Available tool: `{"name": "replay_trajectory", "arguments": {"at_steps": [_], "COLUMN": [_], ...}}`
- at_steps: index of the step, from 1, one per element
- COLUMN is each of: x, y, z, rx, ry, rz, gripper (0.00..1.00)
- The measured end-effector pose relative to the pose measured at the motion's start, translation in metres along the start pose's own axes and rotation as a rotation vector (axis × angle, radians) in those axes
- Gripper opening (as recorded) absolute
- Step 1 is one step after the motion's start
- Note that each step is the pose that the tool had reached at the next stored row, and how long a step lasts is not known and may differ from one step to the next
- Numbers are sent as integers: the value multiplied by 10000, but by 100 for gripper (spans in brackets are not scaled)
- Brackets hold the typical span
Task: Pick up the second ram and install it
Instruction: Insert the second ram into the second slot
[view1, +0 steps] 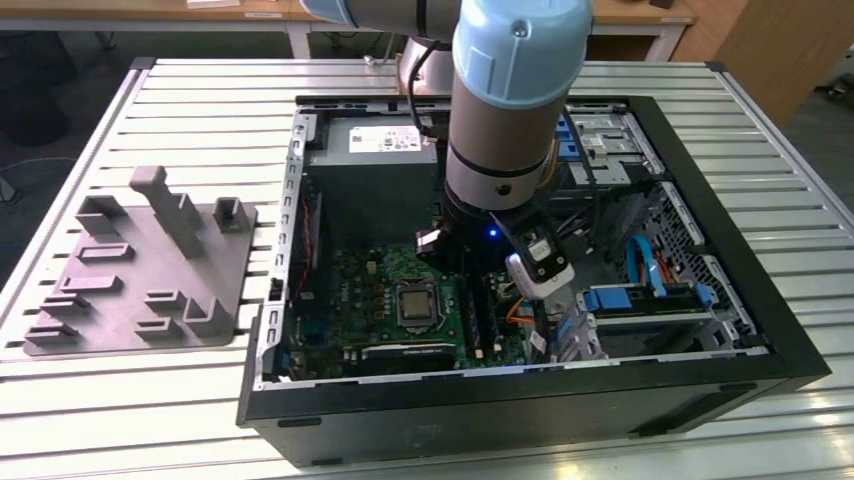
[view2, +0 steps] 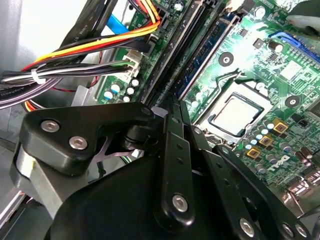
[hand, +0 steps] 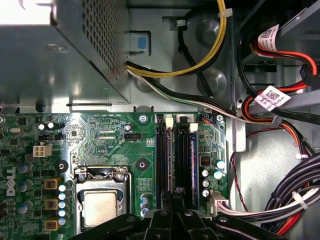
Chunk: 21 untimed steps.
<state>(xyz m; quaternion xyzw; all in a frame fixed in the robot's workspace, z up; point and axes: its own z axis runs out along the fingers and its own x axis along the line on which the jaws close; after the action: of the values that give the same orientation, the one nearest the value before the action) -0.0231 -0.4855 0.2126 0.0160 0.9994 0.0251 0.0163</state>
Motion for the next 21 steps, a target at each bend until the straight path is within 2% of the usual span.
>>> {"name": "replay_trajectory", "arguments": {"at_steps": [21], "x": [1], "y": [-1], "z": [21], "rx": [-6], "ry": [-2], "rz": [0], "gripper": [12]}}
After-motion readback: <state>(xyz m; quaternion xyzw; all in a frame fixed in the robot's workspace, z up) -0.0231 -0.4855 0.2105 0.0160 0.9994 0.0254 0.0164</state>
